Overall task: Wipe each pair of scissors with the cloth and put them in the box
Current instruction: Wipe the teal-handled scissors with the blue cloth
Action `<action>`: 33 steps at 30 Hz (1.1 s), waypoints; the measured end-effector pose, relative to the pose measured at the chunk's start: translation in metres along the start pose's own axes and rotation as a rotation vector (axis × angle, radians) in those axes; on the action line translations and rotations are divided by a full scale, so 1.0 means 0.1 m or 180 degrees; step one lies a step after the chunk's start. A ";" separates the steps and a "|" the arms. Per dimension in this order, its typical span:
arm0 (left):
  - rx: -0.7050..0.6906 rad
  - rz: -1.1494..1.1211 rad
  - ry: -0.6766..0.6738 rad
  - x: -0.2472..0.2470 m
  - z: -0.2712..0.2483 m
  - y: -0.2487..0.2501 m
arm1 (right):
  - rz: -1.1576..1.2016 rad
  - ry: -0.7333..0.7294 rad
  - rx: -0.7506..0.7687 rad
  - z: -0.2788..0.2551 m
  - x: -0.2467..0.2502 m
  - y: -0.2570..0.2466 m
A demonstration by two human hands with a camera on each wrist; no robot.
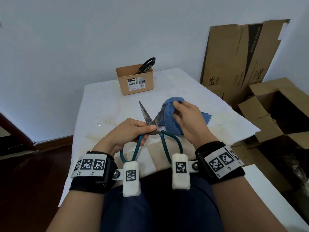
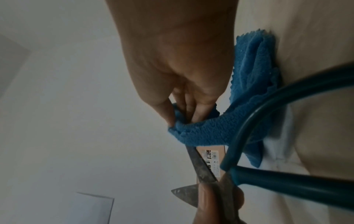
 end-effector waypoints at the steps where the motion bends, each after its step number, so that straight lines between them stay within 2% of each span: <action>1: 0.0011 -0.0016 0.0003 0.00 0.00 0.00 | -0.0033 -0.0168 0.0049 -0.01 -0.01 0.01; 3: 0.0015 -0.0023 -0.0012 0.00 0.00 0.01 | -0.0153 -0.0317 0.0169 -0.02 -0.03 0.04; 8: -0.0029 0.0029 -0.0107 -0.02 -0.03 0.04 | -0.0444 -0.0098 0.0437 0.02 -0.05 0.07; 14: -0.0037 0.0116 -0.0119 0.00 -0.03 0.06 | -0.0407 0.0061 0.0330 0.08 -0.01 0.10; 16: -0.0008 0.0114 -0.0104 0.02 -0.03 0.06 | -0.0302 0.0170 0.0191 0.10 0.06 0.10; 19: 0.0044 0.0004 0.0010 0.06 -0.01 0.06 | 0.0453 0.0267 -0.0113 0.16 0.13 0.00; 20: 0.0048 -0.0019 0.0061 0.07 0.00 0.06 | 0.0520 0.0219 -0.0064 0.19 0.13 -0.06; 22: 0.0051 -0.0047 0.0151 0.07 0.03 0.05 | 0.0010 0.0135 0.0203 0.27 0.09 -0.14; 24: 0.0056 -0.0083 0.0210 0.07 0.04 0.06 | -0.0764 0.0043 0.0247 0.34 0.10 -0.16; 26: 0.0065 -0.0099 0.0247 0.08 0.04 0.07 | -0.1324 0.0179 0.0382 0.43 0.20 -0.16; 28: 0.0088 -0.0098 0.0255 0.09 0.04 0.06 | -0.1282 0.0483 0.0426 0.51 0.35 -0.16; 31: 0.0143 -0.0136 0.0252 0.07 0.04 0.06 | -0.0841 0.0807 0.0285 0.56 0.55 -0.16; 33: 0.0150 -0.0132 0.0231 0.05 0.04 0.09 | -0.1087 0.1011 0.0282 0.62 0.65 -0.13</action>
Point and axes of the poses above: each hand's wrist, its own z-axis towards the middle knuckle, its own x-axis out of the back of the hand, y = z × x, the point moved 2 cm from there along z, towards the middle knuckle, and after that the axes turned 14 degrees about y, right-handed, at the moved point
